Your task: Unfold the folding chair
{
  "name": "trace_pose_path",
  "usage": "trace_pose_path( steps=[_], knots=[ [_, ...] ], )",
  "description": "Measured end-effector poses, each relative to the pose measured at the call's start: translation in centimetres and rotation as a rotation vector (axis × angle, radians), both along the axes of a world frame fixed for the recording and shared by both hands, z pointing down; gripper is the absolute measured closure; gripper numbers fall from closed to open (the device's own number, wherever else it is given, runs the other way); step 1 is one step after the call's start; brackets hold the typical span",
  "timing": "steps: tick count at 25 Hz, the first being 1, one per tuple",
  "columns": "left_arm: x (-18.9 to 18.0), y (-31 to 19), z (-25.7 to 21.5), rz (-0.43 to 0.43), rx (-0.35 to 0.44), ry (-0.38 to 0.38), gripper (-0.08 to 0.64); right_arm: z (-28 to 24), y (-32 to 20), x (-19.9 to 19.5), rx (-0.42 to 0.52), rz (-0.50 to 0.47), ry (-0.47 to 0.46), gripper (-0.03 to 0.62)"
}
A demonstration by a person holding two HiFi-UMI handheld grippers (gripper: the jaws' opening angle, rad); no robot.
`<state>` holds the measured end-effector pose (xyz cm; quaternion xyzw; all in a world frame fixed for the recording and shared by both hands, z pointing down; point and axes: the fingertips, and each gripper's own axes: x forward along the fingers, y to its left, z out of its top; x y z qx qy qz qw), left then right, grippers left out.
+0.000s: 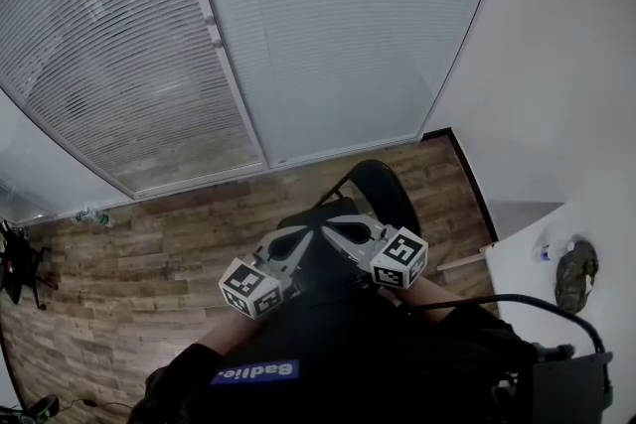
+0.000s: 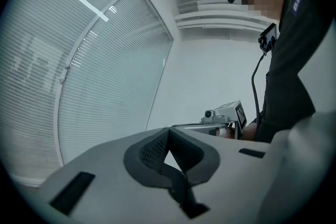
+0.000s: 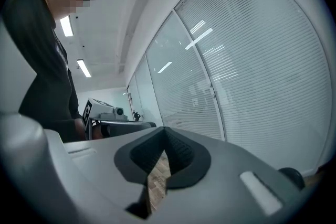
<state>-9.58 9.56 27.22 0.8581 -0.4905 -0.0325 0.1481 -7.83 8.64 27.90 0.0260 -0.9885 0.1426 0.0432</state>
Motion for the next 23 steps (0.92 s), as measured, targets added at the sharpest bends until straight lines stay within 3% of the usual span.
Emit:
trace_pose_path(
  steps=[23],
  knots=[
    [0.8, 0.5, 2.1, 0.019, -0.035, -0.019, 0.555, 1.9, 0.6, 0.9, -0.027, 0.015, 0.05, 0.591]
  ],
)
